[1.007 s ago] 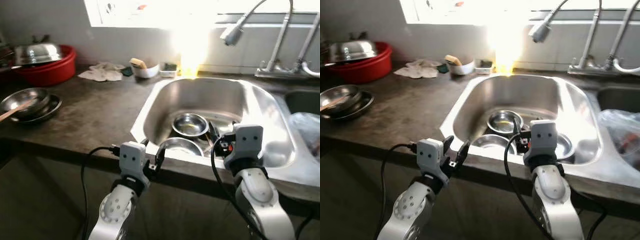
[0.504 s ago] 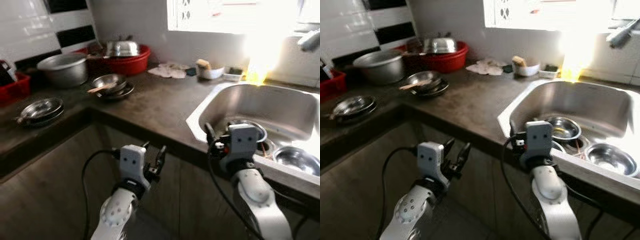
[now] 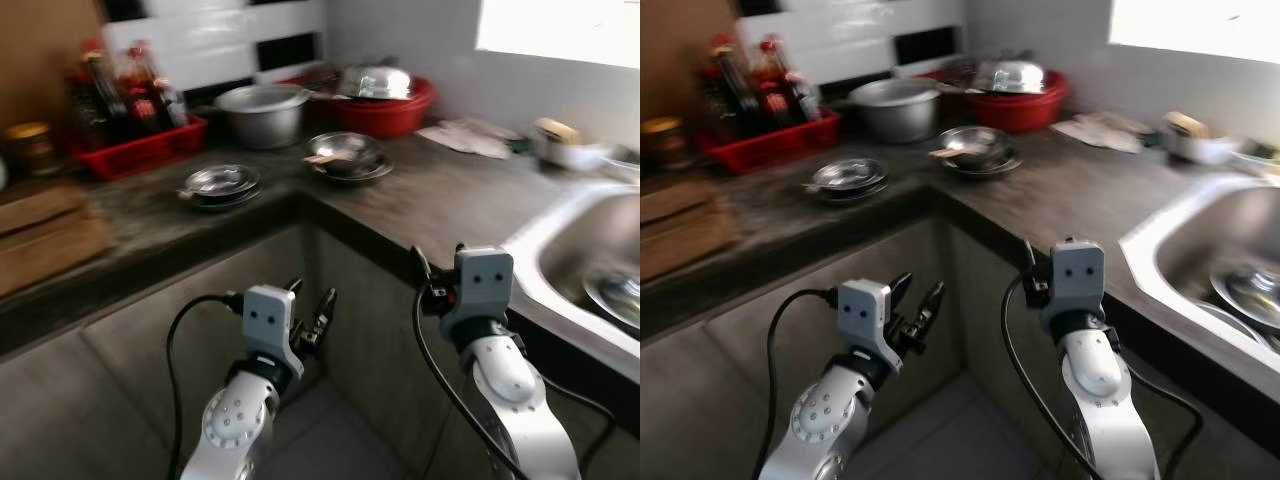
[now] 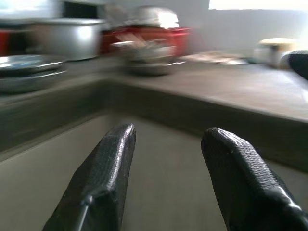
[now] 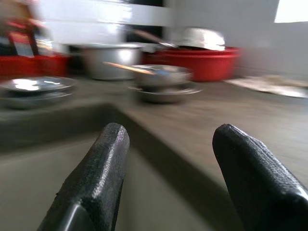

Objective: Kitchen organization

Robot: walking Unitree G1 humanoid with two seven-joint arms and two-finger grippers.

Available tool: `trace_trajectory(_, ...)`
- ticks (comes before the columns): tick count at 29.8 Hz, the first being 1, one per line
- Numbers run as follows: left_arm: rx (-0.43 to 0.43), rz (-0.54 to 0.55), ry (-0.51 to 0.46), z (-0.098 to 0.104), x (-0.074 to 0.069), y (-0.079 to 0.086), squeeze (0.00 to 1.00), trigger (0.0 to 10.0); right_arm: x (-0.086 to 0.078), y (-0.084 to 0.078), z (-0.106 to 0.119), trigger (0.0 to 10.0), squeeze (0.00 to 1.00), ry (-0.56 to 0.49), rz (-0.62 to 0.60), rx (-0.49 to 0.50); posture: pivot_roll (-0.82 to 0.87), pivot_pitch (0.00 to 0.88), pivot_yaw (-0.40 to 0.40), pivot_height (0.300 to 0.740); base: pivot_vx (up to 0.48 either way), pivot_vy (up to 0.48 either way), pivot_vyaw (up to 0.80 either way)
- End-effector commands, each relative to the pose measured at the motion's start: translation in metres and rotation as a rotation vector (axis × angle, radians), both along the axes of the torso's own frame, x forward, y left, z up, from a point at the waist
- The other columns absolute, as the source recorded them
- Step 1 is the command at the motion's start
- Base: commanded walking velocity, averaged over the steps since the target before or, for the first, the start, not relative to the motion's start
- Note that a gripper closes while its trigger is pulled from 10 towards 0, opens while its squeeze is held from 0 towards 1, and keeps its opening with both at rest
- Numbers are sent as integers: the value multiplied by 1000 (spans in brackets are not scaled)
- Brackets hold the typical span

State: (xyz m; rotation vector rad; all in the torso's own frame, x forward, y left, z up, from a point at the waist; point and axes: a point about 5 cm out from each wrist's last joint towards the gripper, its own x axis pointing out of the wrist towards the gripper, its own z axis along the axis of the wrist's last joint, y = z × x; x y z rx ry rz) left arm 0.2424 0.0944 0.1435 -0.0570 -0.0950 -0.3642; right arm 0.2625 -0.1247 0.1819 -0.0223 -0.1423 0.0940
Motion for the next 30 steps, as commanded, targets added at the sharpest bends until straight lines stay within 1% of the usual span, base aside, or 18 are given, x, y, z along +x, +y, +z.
trace_trajectory(1,-8,-2,13,0,0,-4,0,10000,1,-3,1,10000,0,5,-11,-7,66,0,17,740,0,461,800)
trace_trajectory(4,-9,4,5,0,1,-4,0,10000,2,-3,0,10000,0,7,-10,-6,65,0,16,740,0,456,800)
trace_trajectory(9,-1,8,2,1,1,-5,0,10000,4,-1,0,10000,0,16,0,-3,66,0,15,740,0,0,750)
trace_trajectory(12,16,17,3,0,2,-4,0,10000,5,0,0,10000,0,19,5,3,68,0,14,740,0,0,0)
trace_trajectory(14,50,34,-1,-1,3,-1,0,10000,6,-1,0,10000,0,20,6,7,70,0,13,740,0,0,0)
trace_trajectory(19,57,44,1,-2,3,1,0,10000,6,-1,-1,10000,0,19,17,-11,72,0,13,740,310,0,0)
trace_trajectory(22,56,40,1,-1,3,0,0,10000,7,0,0,10000,0,11,28,-23,72,1,17,740,367,0,800)
trace_trajectory(27,61,31,9,-3,3,-1,0,10000,8,2,0,10000,0,17,32,-13,73,5,14,740,385,0,800)
trace_trajectory(30,62,30,9,-3,2,0,0,10000,11,0,2,10000,0,8,25,3,75,6,14,740,391,0,0)
